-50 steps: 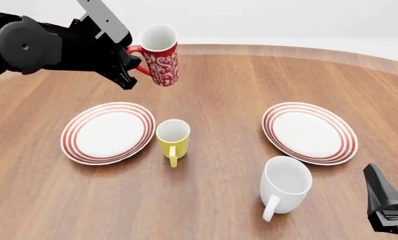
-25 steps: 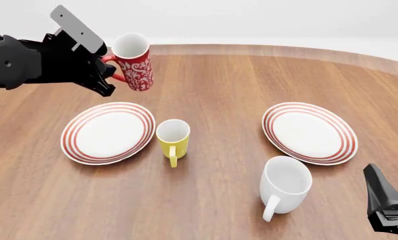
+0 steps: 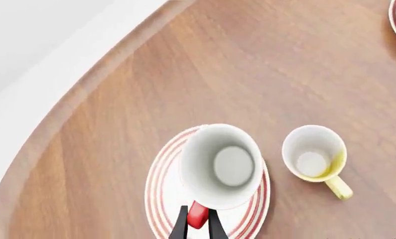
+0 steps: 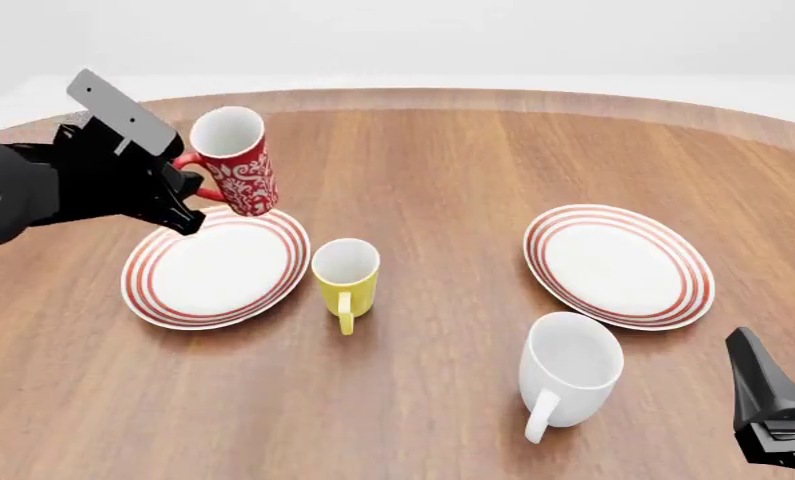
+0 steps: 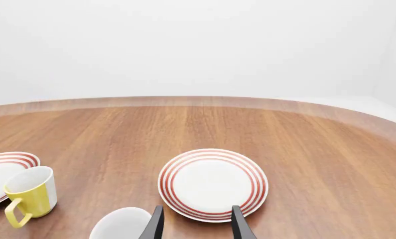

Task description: Put the red mug on the left plate.

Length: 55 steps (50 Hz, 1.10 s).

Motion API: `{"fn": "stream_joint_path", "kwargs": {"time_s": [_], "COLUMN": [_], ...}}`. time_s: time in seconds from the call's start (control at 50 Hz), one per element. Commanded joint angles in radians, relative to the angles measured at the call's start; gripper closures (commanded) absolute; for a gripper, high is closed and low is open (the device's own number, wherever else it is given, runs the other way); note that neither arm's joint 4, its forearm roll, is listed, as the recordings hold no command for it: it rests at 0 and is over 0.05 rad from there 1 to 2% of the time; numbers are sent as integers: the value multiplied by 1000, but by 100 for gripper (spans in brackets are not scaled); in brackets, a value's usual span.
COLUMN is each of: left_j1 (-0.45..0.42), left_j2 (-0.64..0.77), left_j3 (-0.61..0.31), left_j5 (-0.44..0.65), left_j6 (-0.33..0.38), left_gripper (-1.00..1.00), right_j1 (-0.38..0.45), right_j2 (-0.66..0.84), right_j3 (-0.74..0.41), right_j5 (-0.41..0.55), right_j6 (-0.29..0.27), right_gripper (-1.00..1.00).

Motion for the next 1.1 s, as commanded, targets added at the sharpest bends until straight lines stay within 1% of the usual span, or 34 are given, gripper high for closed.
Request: {"fn": "stream_joint_path", "kwargs": {"time_s": [0.02, 0.12, 0.14, 0.26, 0.28, 0.3, 0.32, 0.46, 0.58, 0.6, 0.7, 0.78, 0.82, 0.96, 1.1], "left_j1": [31, 36, 51, 77, 94, 95, 96, 128, 163, 181, 189, 220, 216, 240, 221], "left_j2": [-21, -29, -18, -14, -4, -7, -16, 0, 25, 45, 54, 82, 74, 92, 118], "left_j3": [75, 100, 116, 129, 144, 147, 147, 142, 136, 137, 134, 147, 153, 171, 198], "left_j5": [-47, -63, -77, -93, -109, -113, -110, -127, -155, -169, -180, -215, -213, -238, -274], "left_j6": [-18, -30, -20, -16, 15, 3, -8, -11, 6, 22, 14, 41, 29, 42, 39], "left_gripper": [100, 100, 100, 100, 100, 100, 100, 100, 100, 100, 100, 100, 100, 100, 100], "right_j1": [0, 0, 0, 0, 0, 0, 0, 0, 0, 0, 0, 0, 0, 0, 0], "right_j2": [0, 0, 0, 0, 0, 0, 0, 0, 0, 0, 0, 0, 0, 0, 0], "right_j3": [0, 0, 0, 0, 0, 0, 0, 0, 0, 0, 0, 0, 0, 0, 0], "right_j5": [0, 0, 0, 0, 0, 0, 0, 0, 0, 0, 0, 0, 0, 0, 0], "right_j6": [0, 0, 0, 0, 0, 0, 0, 0, 0, 0, 0, 0, 0, 0, 0], "right_gripper": [-100, -100, -100, -100, -100, -100, -100, -100, -100, -100, -100, -100, -100, -100, -100]}}
